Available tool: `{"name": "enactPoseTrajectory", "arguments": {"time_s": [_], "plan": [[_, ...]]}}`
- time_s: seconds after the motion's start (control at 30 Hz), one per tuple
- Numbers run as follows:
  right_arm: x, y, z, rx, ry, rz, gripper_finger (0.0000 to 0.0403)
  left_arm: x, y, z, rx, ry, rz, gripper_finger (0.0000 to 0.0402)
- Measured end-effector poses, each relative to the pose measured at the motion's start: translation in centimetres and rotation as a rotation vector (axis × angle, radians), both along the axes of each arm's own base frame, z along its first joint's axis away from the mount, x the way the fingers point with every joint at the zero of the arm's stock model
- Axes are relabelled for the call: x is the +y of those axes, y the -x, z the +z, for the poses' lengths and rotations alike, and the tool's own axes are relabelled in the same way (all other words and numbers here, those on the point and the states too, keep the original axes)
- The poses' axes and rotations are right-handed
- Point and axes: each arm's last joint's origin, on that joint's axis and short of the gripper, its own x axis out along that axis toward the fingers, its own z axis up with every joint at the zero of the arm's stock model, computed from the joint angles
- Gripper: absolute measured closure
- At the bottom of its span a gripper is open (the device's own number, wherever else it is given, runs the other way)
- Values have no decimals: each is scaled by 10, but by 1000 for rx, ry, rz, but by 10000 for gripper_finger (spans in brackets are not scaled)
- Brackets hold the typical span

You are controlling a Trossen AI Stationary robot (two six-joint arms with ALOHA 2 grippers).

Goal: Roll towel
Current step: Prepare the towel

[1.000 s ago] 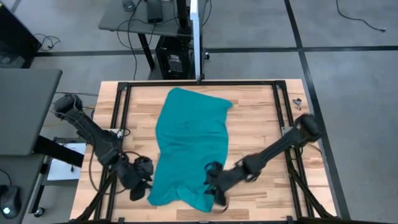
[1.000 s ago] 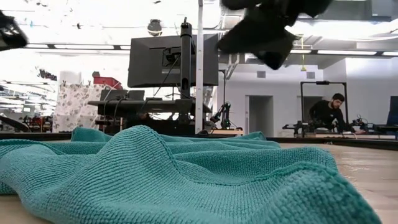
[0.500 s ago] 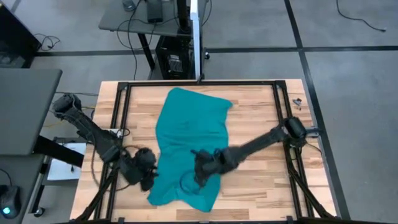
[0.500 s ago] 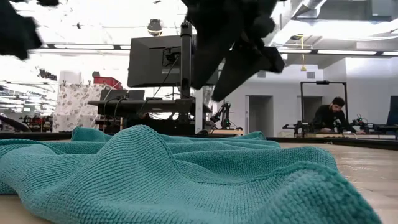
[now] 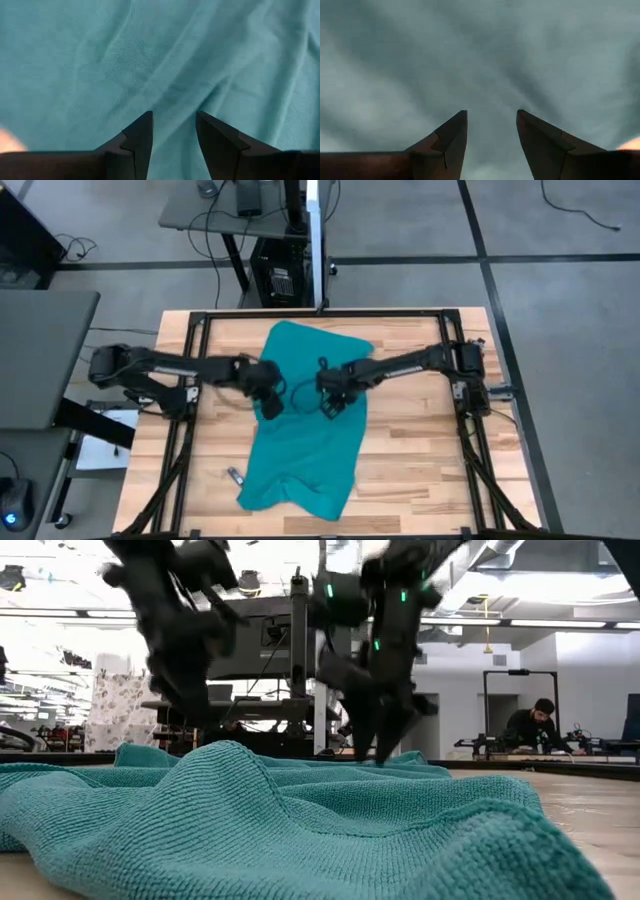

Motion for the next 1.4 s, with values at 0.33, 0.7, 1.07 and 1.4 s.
{"name": "enactPoseTrajectory", "arguments": {"time_s": [0.33, 0.7, 1.07, 1.4], "plan": [[-47, 10, -3, 8, 3, -22, 239, 54, -17, -45, 1, -8, 82, 270], [-116, 32, -3, -9, 17, -114, 239, 121, -17, -24, -114, -182, 107, 270], [-131, 41, 36, -144, -28, -5, 239, 163, -2, 10, -115, -148, 30, 270], [31, 33, 101, -380, 4, 463, 239, 104, 4, 74, -233, -135, -123, 270]]}}
